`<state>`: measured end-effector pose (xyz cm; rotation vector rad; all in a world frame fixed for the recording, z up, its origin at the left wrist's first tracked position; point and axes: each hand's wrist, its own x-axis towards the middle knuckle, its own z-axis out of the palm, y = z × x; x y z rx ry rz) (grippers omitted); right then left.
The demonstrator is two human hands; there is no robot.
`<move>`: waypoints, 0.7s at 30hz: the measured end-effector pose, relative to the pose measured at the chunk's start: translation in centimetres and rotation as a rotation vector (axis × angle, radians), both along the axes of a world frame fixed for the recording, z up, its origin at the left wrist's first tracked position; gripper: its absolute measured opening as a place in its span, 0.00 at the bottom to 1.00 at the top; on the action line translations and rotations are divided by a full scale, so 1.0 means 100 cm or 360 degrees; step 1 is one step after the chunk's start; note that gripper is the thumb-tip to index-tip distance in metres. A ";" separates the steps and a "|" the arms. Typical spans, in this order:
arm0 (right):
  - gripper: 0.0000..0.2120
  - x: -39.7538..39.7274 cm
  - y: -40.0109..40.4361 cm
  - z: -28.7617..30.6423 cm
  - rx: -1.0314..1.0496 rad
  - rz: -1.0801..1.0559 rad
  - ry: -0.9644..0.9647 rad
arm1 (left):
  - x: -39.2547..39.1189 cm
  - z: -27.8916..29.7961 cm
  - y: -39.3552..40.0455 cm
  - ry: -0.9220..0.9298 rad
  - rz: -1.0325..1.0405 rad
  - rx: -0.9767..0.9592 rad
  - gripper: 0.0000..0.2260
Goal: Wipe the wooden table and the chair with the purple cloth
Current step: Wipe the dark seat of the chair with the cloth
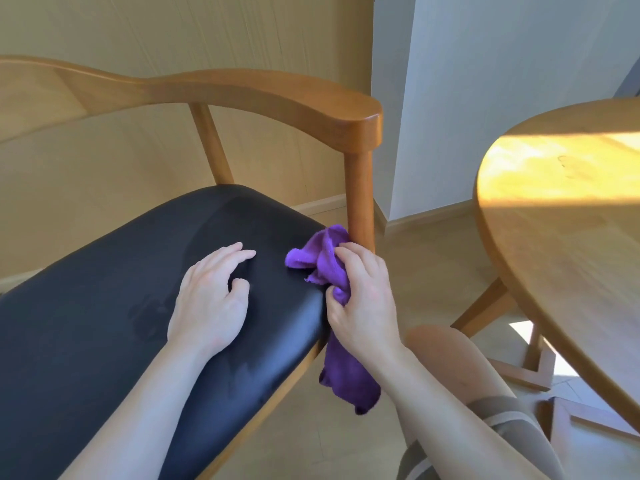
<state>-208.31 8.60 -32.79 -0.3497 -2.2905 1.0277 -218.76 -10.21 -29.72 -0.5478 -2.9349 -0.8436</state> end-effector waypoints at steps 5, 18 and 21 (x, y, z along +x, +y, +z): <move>0.22 0.003 0.006 -0.010 0.0085 -0.0101 -0.0047 | -0.002 -0.001 0.000 0.0007 -0.0019 -0.0012 0.24; 0.09 0.021 0.014 0.027 -0.0073 0.0031 -0.0312 | 0.000 -0.001 0.000 0.0012 -0.0023 0.0001 0.23; 0.10 0.003 0.013 0.057 -0.0075 0.0212 -0.0181 | -0.001 -0.002 -0.001 0.0024 -0.0039 -0.0021 0.24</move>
